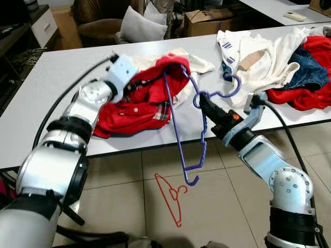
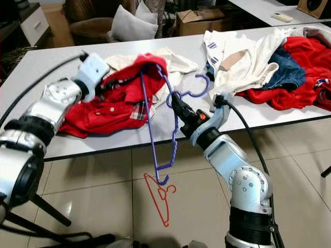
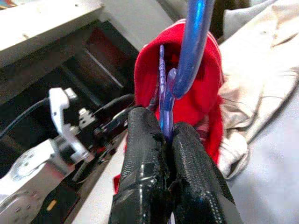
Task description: Hang hanger
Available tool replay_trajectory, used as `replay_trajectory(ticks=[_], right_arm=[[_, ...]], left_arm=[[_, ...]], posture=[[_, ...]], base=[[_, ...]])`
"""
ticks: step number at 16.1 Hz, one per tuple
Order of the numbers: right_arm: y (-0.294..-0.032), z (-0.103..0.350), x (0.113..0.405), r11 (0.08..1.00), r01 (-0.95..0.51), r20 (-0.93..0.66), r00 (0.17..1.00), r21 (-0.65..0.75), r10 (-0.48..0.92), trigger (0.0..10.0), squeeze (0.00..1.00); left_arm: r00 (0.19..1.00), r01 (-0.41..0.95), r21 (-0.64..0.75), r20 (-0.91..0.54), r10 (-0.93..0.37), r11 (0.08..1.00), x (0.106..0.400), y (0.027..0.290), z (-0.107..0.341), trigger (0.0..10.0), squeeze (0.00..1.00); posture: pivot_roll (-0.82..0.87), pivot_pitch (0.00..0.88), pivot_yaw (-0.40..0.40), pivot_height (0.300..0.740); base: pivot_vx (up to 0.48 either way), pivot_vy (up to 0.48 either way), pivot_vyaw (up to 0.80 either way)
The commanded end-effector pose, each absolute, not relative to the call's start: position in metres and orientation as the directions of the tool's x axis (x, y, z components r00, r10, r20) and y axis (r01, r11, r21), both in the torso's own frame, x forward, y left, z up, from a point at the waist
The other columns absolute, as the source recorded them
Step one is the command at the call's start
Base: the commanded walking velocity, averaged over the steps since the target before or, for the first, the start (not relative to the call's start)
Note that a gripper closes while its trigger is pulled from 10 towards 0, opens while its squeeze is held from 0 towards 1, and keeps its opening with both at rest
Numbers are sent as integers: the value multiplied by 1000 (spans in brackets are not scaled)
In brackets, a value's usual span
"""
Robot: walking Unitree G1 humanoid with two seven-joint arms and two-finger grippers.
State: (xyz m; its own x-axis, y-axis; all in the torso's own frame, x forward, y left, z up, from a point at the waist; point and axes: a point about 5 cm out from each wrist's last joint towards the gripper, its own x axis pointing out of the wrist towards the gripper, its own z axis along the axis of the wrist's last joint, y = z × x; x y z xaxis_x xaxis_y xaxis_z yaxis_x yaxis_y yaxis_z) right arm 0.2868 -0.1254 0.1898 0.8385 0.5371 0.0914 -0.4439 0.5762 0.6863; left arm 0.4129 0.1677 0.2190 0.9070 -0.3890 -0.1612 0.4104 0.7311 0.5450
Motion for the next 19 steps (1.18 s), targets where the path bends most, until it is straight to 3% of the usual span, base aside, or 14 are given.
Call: replay_trajectory(ticks=[1,11,12,13,14,15,16,19], right_arm=[[-121,196,281,542,-500,128,803,675,582,0,0],[-141,195,263,511,-572,162,752,641,639,0,0],[-142,196,262,507,-577,168,749,641,640,0,0],[-142,197,262,499,-585,179,745,640,643,0,0],[-143,198,260,494,-592,186,739,637,647,0,0],[-144,198,259,490,-599,190,734,633,652,0,0],[-144,199,259,488,-602,192,732,632,654,0,0],[-147,201,257,479,-615,207,723,626,659,0,0]], left_arm=[[916,392,522,-142,-376,758,414,169,223,10000,0],[900,436,470,-204,-386,767,413,168,212,10000,0],[899,438,469,-207,-386,767,413,167,211,9294,0],[898,439,471,-211,-386,765,413,167,211,6549,0],[897,442,474,-214,-387,761,413,167,210,2941,0],[896,444,478,-216,-389,758,413,166,210,863,0],[895,445,479,-217,-389,757,413,166,209,0,0],[901,434,501,-228,-370,749,412,170,207,0,0]], posture=[[-257,0,94,710],[-292,0,109,710],[-293,0,107,710],[-294,0,107,710],[-295,0,105,710],[-295,0,104,710],[-295,0,103,710],[-296,0,101,710]], base=[[0,0,0],[0,0,0],[0,0,0],[0,0,0],[0,0,0],[0,0,0],[0,0,0],[0,0,0]])
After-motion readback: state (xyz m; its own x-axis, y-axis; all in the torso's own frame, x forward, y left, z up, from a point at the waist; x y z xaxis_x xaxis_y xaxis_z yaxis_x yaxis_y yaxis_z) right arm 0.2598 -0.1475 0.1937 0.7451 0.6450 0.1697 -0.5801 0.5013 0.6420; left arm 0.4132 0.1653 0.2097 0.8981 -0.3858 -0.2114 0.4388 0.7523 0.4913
